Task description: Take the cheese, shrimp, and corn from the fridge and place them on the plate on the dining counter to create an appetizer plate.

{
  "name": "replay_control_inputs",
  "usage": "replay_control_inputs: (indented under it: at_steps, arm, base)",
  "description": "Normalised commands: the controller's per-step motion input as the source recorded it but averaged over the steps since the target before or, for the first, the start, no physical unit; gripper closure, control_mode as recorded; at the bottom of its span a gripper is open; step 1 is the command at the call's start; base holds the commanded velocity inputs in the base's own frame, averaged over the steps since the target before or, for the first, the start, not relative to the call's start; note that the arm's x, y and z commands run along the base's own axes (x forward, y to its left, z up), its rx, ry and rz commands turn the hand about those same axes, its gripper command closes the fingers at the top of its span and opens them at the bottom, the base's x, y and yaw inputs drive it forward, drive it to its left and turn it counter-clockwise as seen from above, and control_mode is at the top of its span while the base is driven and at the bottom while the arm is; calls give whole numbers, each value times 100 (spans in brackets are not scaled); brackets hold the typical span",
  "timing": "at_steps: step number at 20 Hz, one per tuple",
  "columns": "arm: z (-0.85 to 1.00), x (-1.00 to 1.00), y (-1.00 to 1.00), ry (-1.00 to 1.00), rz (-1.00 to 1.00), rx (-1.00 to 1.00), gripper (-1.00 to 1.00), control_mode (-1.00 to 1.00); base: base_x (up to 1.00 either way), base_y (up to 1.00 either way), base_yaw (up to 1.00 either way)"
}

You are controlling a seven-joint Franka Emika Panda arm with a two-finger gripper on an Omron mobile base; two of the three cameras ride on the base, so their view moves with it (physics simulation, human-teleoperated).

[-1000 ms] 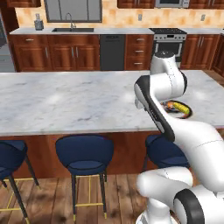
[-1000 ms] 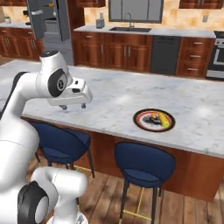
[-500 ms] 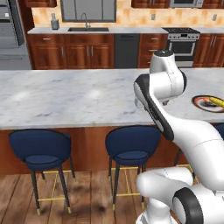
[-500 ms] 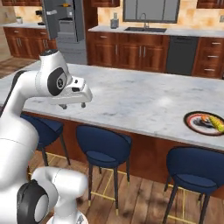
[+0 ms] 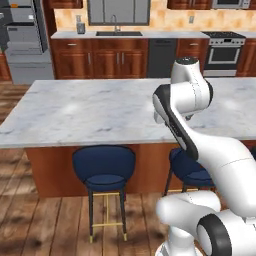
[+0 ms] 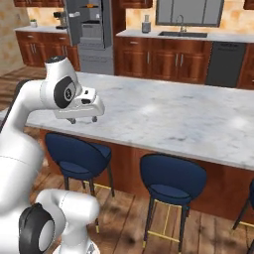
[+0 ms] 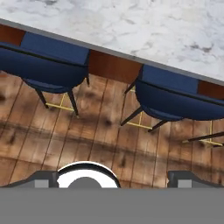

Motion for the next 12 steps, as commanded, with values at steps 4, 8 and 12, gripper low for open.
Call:
replay_control_inputs:
  at_steps: [4, 8, 12]
  arm:
    - [0, 0, 0, 0, 0, 0, -100, 100]
    - [0, 0, 0, 0, 0, 0, -100, 100]
    - [0, 0, 0, 0, 0, 0, -100, 100]
  base:
    - [0, 100, 0]
    - [0, 100, 0]
    - [0, 100, 0]
